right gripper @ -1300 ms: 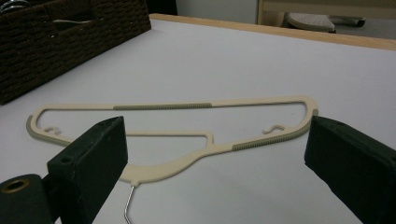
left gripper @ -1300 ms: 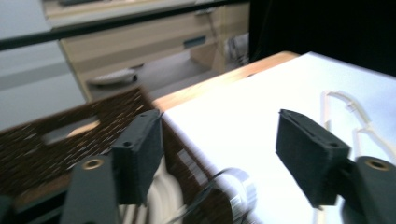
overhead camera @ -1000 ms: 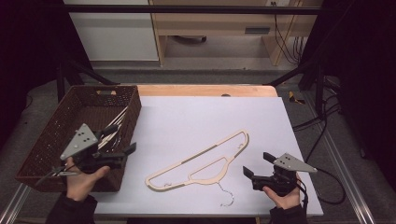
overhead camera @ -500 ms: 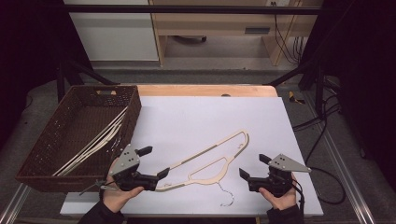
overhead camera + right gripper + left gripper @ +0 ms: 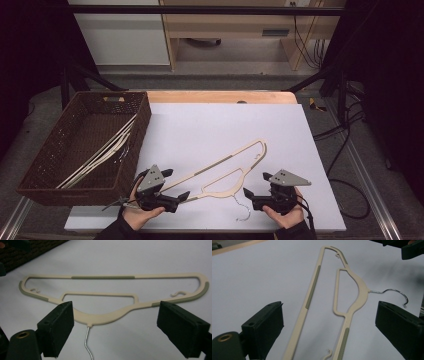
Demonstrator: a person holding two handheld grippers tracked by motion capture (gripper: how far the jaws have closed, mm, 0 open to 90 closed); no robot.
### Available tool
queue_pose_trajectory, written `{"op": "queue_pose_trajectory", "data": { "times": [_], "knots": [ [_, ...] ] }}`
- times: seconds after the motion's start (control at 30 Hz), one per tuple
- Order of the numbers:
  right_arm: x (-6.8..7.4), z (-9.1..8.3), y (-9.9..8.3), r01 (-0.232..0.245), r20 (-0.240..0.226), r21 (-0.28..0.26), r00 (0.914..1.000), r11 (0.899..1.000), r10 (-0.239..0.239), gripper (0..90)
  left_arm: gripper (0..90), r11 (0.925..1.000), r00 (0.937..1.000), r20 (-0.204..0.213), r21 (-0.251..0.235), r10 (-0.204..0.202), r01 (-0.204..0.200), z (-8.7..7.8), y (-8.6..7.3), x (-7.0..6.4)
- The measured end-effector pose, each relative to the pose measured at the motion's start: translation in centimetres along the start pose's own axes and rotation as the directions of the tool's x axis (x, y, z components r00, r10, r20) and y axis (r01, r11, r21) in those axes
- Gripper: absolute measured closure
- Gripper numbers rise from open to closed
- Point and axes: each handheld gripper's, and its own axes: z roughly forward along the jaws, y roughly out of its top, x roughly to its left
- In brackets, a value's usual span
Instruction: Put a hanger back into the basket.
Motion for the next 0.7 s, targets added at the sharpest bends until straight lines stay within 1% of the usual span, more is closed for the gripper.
{"op": "queue_pose_trajectory", "data": {
  "times": [0.1, 0.13, 0.17, 0.2, 0.23, 0.27, 0.3, 0.33, 0.4, 0.43, 0.53, 0.6, 0.7],
  "knots": [
    [0.6, 0.6, -0.2, 0.001, -0.005, 0.027, 1.0000, 1.000, -0.001, 20.3, 7.9, 0.9999, 1.0000, 0.004, 0.010, -0.001, 0.001, 0.2, -0.2, 0.0],
    [0.8, 0.9, -0.3, 0.008, -0.013, 0.037, 0.9999, 0.999, -0.007, 22.0, 7.9, 1.0000, 1.0000, 0.004, 0.010, 0.000, 0.000, 0.2, -0.2, 0.0],
    [1.1, 1.3, -0.5, 0.009, -0.010, 0.050, 0.9999, 0.999, -0.009, 23.8, 7.9, 1.0000, 1.0000, 0.002, 0.007, -0.002, 0.002, 0.1, -0.2, -0.1],
    [1.3, 1.5, -0.6, 0.010, -0.002, 0.067, 0.9999, 0.998, -0.010, 26.6, 8.0, 1.0000, 1.0000, 0.003, 0.003, -0.005, 0.005, 0.1, -0.2, -0.1],
    [1.6, 1.8, -0.8, 0.018, -0.008, 0.078, 0.9998, 0.997, -0.017, 29.1, 8.1, 1.0000, 1.0000, 0.003, 0.000, -0.006, 0.006, 0.0, -0.2, 0.0],
    [1.9, 2.3, -1.0, 0.019, -0.009, 0.095, 0.9998, 0.995, -0.018, 34.0, 8.2, 1.0000, 1.0000, 0.001, 0.000, -0.006, 0.006, 0.0, -0.2, -0.1],
    [2.0, 2.5, -1.2, 0.022, -0.014, 0.103, 0.9997, 0.994, -0.021, 36.3, 8.1, 1.0000, 1.0000, -0.001, 0.000, -0.004, 0.004, 0.0, -0.2, 0.0],
    [2.3, 2.9, -1.4, 0.036, -0.019, 0.120, 0.9993, 0.992, -0.034, 38.9, 8.2, 1.0000, 1.0000, 0.000, 0.002, -0.004, 0.004, 0.1, -0.2, 0.0],
    [2.7, 3.4, -1.6, 0.042, -0.016, 0.154, 0.9991, 0.987, -0.040, 43.4, 8.3, 1.0000, 1.0000, -0.001, 0.008, -0.002, 0.002, 0.1, -0.3, 0.0],
    [2.8, 3.6, -1.7, 0.048, -0.010, 0.161, 0.9989, 0.986, -0.047, 45.8, 8.4, 0.9999, 1.0000, 0.001, 0.011, -0.003, 0.003, 0.1, -0.3, 0.0],
    [3.1, 4.0, -2.0, 0.041, -0.014, 0.190, 0.9991, 0.981, -0.039, 52.6, 8.5, 0.9999, 1.0000, 0.000, 0.011, -0.007, 0.007, 0.1, -0.3, 0.0],
    [3.4, 4.3, -2.2, 0.067, -0.017, 0.206, 0.9977, 0.976, -0.065, 57.6, 8.6, 0.9999, 0.9999, 0.003, 0.012, -0.010, 0.010, 0.2, -0.3, 0.1],
    [3.8, 4.6, -2.3, 0.077, -0.011, 0.226, 0.9970, 0.971, -0.077, 64.0, 8.7, 0.9998, 0.9999, 0.006, 0.017, -0.010, 0.009, 0.2, -0.3, 0.0]
  ]
}}
